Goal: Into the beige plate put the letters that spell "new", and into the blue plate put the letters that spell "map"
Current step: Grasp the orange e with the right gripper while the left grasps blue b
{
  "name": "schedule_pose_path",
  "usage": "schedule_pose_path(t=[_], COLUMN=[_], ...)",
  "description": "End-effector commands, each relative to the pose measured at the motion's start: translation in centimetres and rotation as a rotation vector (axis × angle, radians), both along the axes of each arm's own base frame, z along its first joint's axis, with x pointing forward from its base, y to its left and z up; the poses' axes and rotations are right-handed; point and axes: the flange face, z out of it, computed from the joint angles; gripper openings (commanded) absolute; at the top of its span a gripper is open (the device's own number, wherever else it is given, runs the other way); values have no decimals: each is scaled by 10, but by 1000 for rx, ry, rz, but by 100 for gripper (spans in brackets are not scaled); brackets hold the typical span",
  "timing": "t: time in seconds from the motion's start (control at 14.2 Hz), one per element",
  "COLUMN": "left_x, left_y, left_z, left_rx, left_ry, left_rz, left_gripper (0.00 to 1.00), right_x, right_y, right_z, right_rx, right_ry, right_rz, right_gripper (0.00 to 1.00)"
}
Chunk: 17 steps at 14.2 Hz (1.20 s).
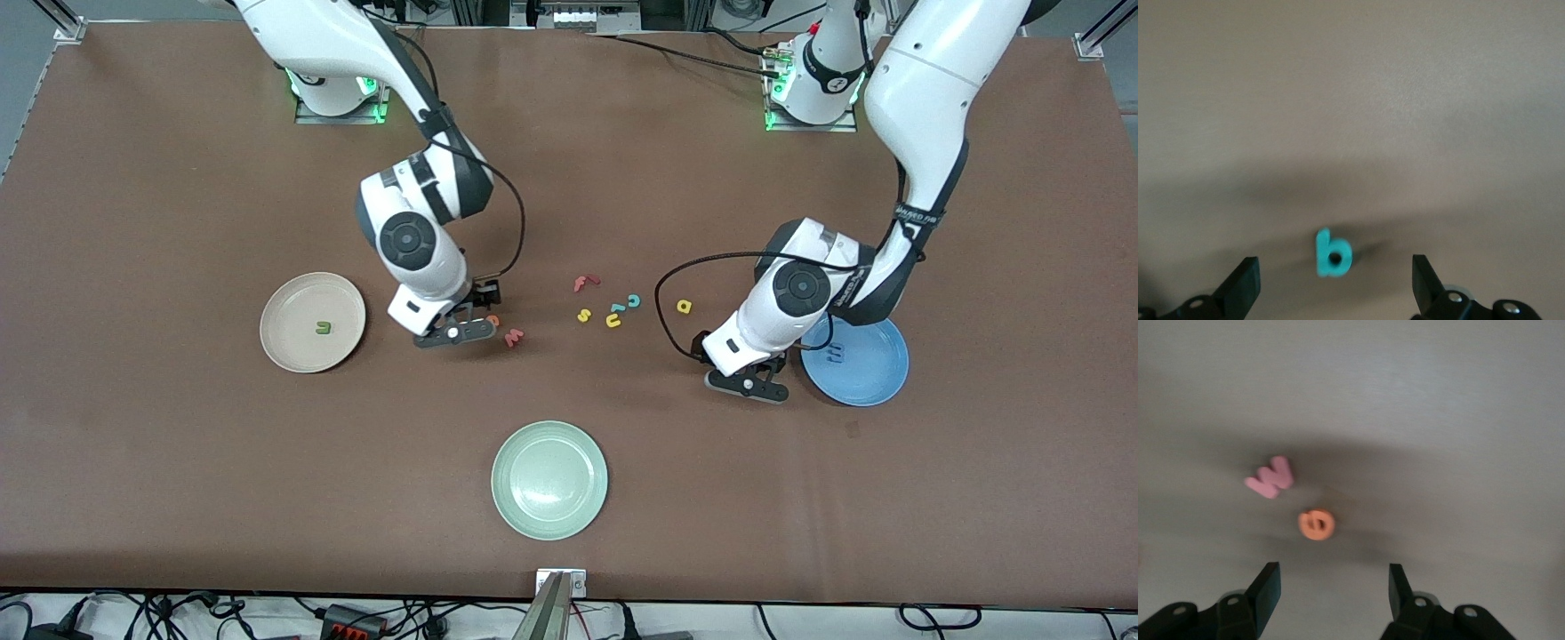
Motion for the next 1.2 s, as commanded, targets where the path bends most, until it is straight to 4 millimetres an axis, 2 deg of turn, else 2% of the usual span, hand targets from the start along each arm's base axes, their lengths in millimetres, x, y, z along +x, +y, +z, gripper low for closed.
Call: schedule_pose_path(t=[0.0,0.07,0.14,0.21,0.42,0.63,0.77,0.91,0.98,1.13], left_x=[6,5,3,3,0,-9,-13,-12,-9,2], left_y=[3,5,6,8,14,13,7,7,9,27], left_z=[-14,-15,-17,-17,-21,-20,-17,-11,-3,33], left_rx=[16,19,21,22,26,47,60,63,72,108], left_ry=[-21,-15,-8,-5,6,37,55,52,51,52], left_rz=[-3,0,-1,6,15,13,2,-1,1,22], left_gripper=[100,94,81,61,36,27,20,8,6,6], right_x=[7,6,6,5,3,2,1,1,2,1], right_y=[14,21,27,31,32,32,31,32,31,30], right_z=[-16,-21,-29,-33,-47,-49,-55,-59,-59,-62], right_rx=[6,6,7,2,-46,-47,-53,-52,-50,-54], right_ry=[-26,-34,-41,-47,-55,-54,-49,-51,-56,-51], right_rz=[9,24,33,46,95,96,90,92,92,97], right_gripper=[72,72,72,72,70,69,65,59,57,54])
